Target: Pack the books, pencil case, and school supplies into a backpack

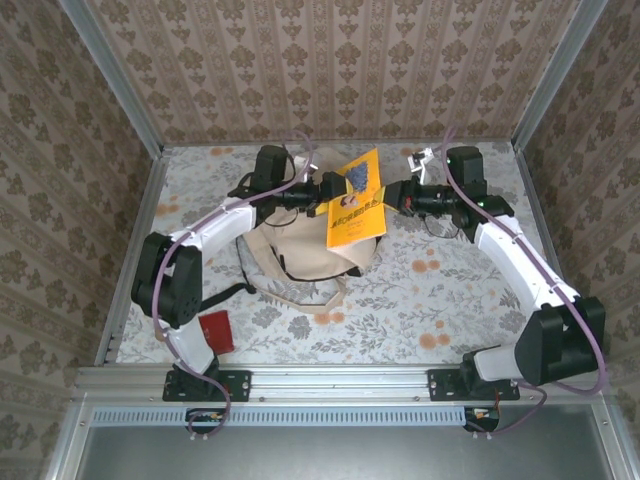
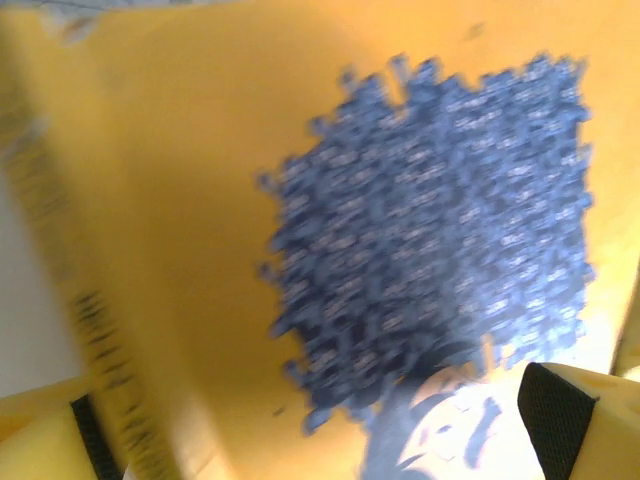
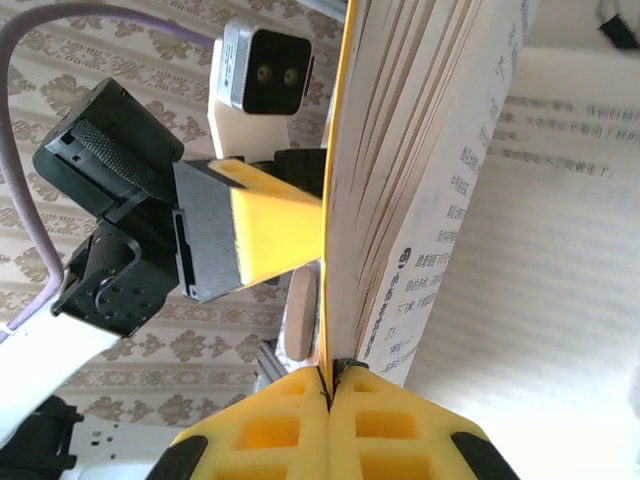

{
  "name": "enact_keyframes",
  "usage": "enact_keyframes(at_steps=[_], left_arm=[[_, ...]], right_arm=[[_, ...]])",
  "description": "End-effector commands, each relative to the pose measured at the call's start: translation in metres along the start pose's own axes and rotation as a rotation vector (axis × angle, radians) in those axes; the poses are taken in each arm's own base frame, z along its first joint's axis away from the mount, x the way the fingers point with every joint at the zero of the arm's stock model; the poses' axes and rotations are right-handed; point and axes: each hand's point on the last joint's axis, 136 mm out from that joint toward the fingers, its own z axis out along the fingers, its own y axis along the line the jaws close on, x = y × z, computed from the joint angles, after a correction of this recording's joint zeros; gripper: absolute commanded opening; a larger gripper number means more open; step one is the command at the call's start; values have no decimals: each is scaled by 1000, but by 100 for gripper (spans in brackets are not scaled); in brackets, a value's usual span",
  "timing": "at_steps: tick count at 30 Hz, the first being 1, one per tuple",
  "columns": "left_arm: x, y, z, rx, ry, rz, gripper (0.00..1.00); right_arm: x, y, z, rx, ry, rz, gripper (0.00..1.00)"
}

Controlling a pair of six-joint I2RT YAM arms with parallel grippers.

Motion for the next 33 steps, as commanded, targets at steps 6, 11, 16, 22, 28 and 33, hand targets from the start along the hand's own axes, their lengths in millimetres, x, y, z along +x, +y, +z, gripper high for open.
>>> enact_keyframes(at_steps=[6,11,16,22,28,33], left_arm=[[-13,-45,-18,172,-26,10,85],[-24,-52,-39,205,-93,-1,60],[-25,-56,-44,220,-109,-2,38],[-40,-56,-49,195,-190,3,14],[-73,-57,-62,132,-397,-25,10],[-103,-55,-68,112,-587,-81,10]], right_arm=[[-17,25,4,-99,8,-78,0],[-22,-3,8,-31,1,-38,0],[-25,-12,13,-27,7,-19,0],[-31,-27,7,63,-30,30,56],[-34,-48,-12,119,-245,194,92],[-27,-38,5,-97,-354,399,99]])
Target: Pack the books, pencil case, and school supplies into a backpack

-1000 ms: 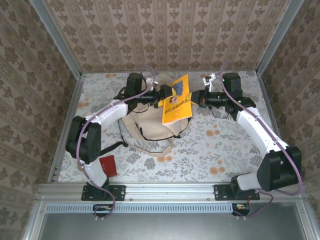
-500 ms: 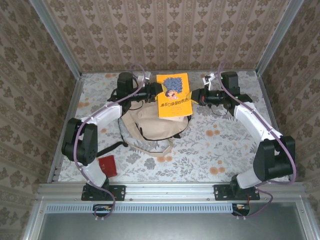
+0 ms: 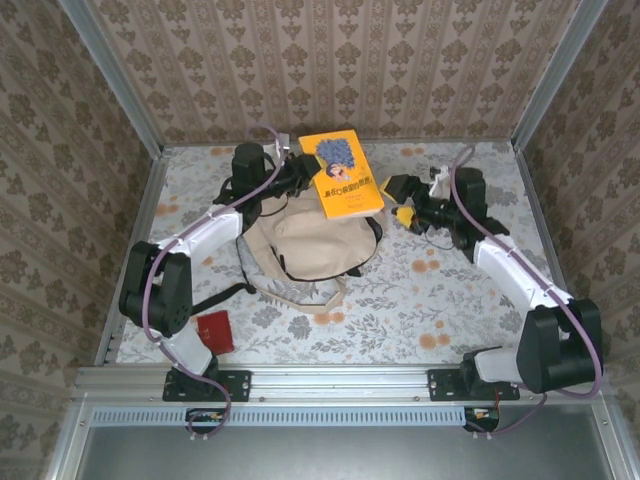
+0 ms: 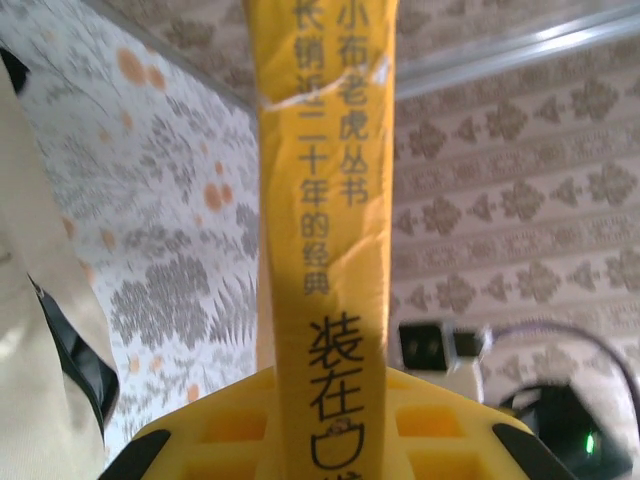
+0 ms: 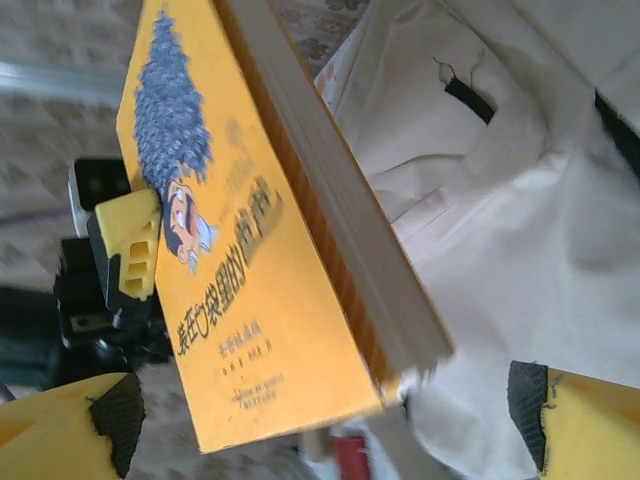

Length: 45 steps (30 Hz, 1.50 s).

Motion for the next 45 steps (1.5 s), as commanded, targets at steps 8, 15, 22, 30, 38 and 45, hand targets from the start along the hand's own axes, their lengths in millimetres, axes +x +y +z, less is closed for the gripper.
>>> enact_keyframes(at_steps=[8,15,22,30,38,45], left_arm=[[-32,-70,22,192,-255,-12,9],[-29,-64,27,193,-267,-53,9],[-32,-57,20,187,-293,-62,9],[-29,-51,13,172,-286,-60,12],[3,16,-12,-106,-210,-28,69],[55,80,-58,-610,20,293,76]], right_arm=[[10,74,48,-314,-74,241,100],[-15,79,49,-370,-213,289,94],[-17,65,39,-349,-280,311,70],[-21,55,42,-322,-303,308,23],[-22,37,22,-146,-338,142,1],[-18,5,-26,112,-369,-80,1]])
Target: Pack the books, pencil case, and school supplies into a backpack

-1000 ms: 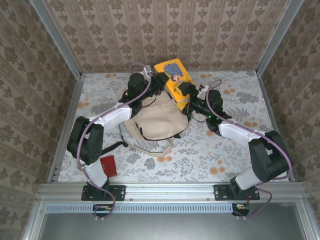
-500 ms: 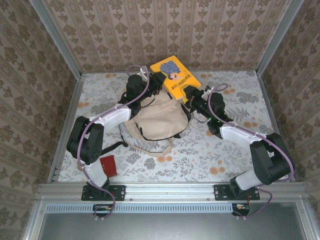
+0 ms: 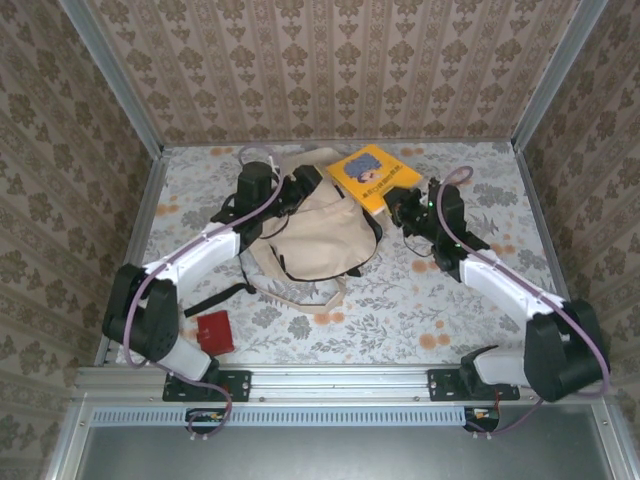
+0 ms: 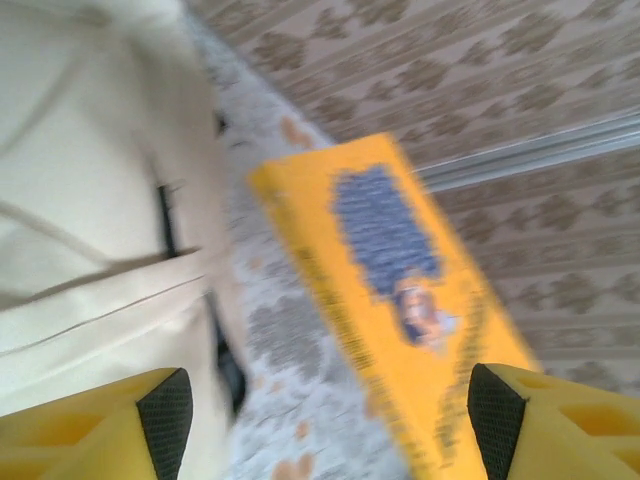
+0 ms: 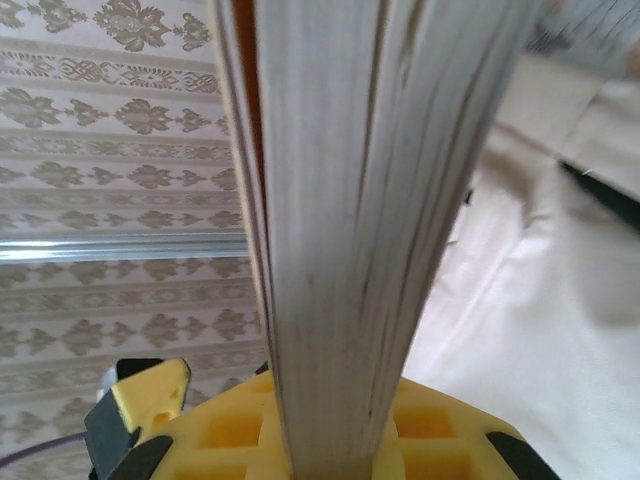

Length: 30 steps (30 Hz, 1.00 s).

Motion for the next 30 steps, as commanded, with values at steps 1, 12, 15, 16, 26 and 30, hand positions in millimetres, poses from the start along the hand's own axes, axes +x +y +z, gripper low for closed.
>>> enact_keyframes(at_steps=[1,12,15,16,26,30], left_arm=[[37,46,-22,-316,171,315,76],[125,47,5,-538,565,828,71],[141,54,15,-591,646,901,72],[143,56,18,-612,662,925,73],[158,81,45,-705,749,955,69],[150,75,49,-700,715,967,46]], right_arm=[[-15,0,-33,62,-59,-211,1],[-52,-42,-99,227,-207,-251,1],[-56,-46,-106,244,-225,-252,1],[-56,-47,-107,246,-226,-251,1],[-54,-56,-105,256,-210,-221,1],[-53,-56,-105,253,-204,-218,1]])
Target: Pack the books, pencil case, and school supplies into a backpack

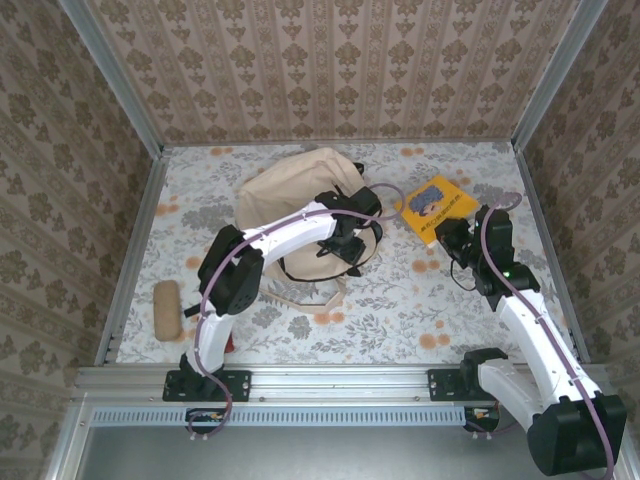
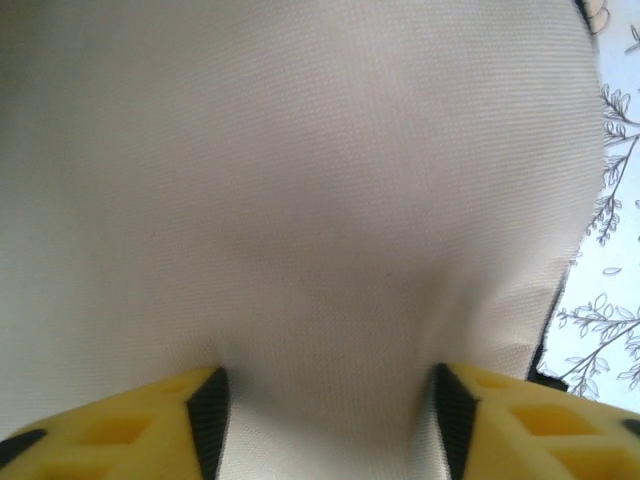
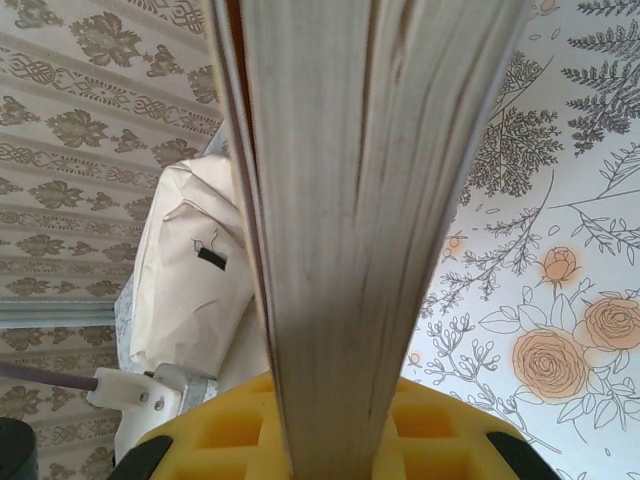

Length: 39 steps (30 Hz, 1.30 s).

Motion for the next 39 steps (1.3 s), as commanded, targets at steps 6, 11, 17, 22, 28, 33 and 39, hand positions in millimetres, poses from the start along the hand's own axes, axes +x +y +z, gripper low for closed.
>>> enact_keyframes(at_steps=[6,11,17,22,28,33,39], left_arm=[[-23,14,-42,-3,-109,-10,16],[-37,29,-79,49,-223,-63,4],[-74,65,-145,106,-493,-191,1],[-104,80,-182,118,-658,-236,0],[-125,79,-187,131,-694,-244,1],[-130,77,-189,144,-702,-247,1],[-130,78,-197,153,-718,-252,0]], right_arm=[[-12,22,-9,-87,-43,-28,1],[-7,22,-13,-99,-26,-38,1],[8,38,-18,-213,38,-55,1],[29,63,-21,-375,138,-16,1],[62,88,-23,-482,220,-18,1],[82,97,-13,-491,263,-34,1],[99,117,17,-518,300,-41,1]])
